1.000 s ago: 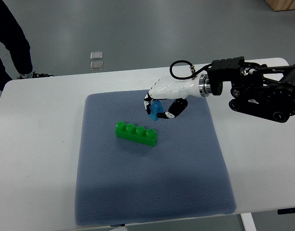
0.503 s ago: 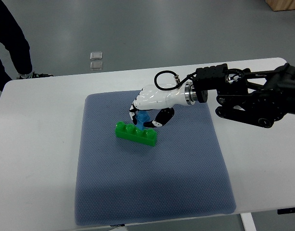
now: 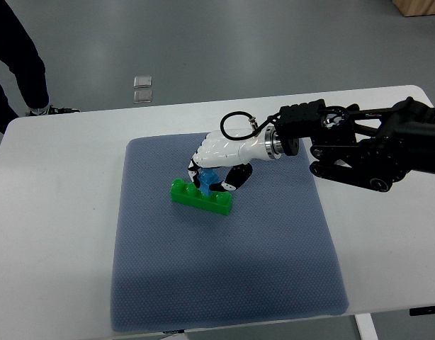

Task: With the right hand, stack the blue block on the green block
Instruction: 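Carry the blue block with the right hand over the green block, then lower the blue block onto the green block's studs and press down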

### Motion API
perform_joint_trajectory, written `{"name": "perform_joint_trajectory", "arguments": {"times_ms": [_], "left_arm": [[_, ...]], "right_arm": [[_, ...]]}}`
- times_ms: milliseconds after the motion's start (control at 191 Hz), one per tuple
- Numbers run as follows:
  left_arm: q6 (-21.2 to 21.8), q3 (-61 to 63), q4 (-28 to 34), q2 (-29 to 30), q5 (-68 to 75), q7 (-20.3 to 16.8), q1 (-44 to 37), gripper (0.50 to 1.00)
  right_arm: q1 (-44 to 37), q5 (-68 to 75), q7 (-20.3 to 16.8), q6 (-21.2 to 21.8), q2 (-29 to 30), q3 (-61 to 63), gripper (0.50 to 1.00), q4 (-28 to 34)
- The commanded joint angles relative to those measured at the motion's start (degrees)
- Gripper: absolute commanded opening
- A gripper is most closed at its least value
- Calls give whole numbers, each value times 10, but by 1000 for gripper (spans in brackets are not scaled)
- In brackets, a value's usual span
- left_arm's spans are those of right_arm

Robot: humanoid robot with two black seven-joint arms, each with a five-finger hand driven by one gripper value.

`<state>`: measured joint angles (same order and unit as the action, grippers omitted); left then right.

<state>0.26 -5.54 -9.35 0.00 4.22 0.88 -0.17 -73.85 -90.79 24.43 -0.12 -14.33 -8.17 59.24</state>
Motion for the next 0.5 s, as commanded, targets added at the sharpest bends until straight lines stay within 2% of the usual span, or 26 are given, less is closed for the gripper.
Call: {"name": "perform_joint_trajectory", "arguments": {"times_ms": [0,497], "left_arm": [[0,0,0,0,0,0,0,1000],[0,0,-1,0,0,0,0,1000]], "right_arm": [[0,-4,0,0,1,0,592,0],[8,-9,-1,-1,7,-1,592,-4]]}}
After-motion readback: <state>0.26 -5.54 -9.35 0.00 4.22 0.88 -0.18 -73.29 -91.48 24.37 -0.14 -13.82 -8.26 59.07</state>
